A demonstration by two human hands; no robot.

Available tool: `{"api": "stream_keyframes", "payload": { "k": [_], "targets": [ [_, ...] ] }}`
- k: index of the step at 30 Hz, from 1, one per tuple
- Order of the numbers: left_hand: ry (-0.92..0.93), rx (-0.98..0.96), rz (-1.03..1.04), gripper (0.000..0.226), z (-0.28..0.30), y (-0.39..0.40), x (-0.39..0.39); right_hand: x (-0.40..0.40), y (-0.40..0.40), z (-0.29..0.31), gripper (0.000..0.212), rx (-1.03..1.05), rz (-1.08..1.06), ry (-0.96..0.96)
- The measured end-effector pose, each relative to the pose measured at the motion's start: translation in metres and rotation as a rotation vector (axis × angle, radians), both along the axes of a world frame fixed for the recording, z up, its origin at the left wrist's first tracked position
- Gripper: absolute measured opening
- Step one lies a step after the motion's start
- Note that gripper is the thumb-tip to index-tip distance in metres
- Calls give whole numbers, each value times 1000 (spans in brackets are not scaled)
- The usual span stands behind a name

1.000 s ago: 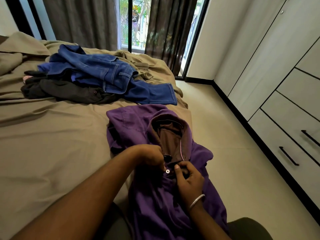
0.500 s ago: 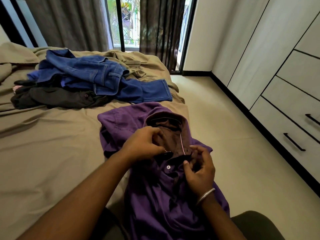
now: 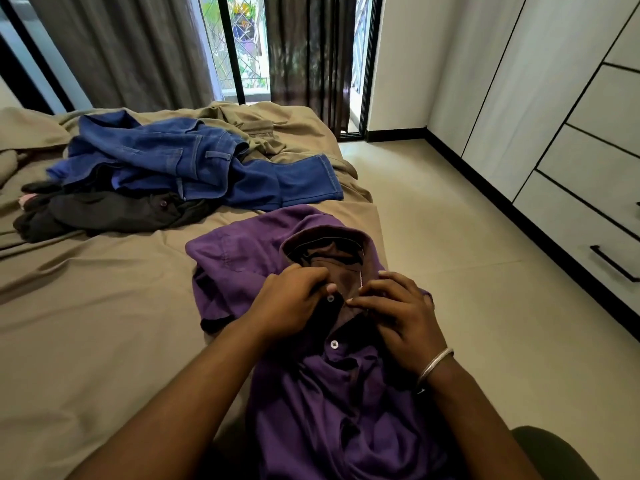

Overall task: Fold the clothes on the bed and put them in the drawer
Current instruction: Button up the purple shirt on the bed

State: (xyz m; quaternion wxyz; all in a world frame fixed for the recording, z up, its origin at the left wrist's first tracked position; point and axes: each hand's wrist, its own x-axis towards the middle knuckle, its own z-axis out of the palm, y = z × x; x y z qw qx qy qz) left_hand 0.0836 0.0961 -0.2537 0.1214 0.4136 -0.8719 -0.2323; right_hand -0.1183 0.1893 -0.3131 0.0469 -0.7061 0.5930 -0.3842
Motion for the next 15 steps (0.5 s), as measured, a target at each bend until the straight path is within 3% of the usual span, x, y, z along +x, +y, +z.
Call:
{"api": "stream_keyframes", "payload": {
  "k": [8, 11, 15],
  "targets": [
    [68, 73, 23, 30, -7, -9, -2, 12, -6, 17, 17, -112, 2, -20],
    [148, 83, 35, 32, -8, -12, -3, 11, -12, 17, 22, -124, 68, -43],
    [323, 185, 97, 11, -3, -9, -3, 13, -21, 22, 24, -88, 132, -102]
  ]
}}
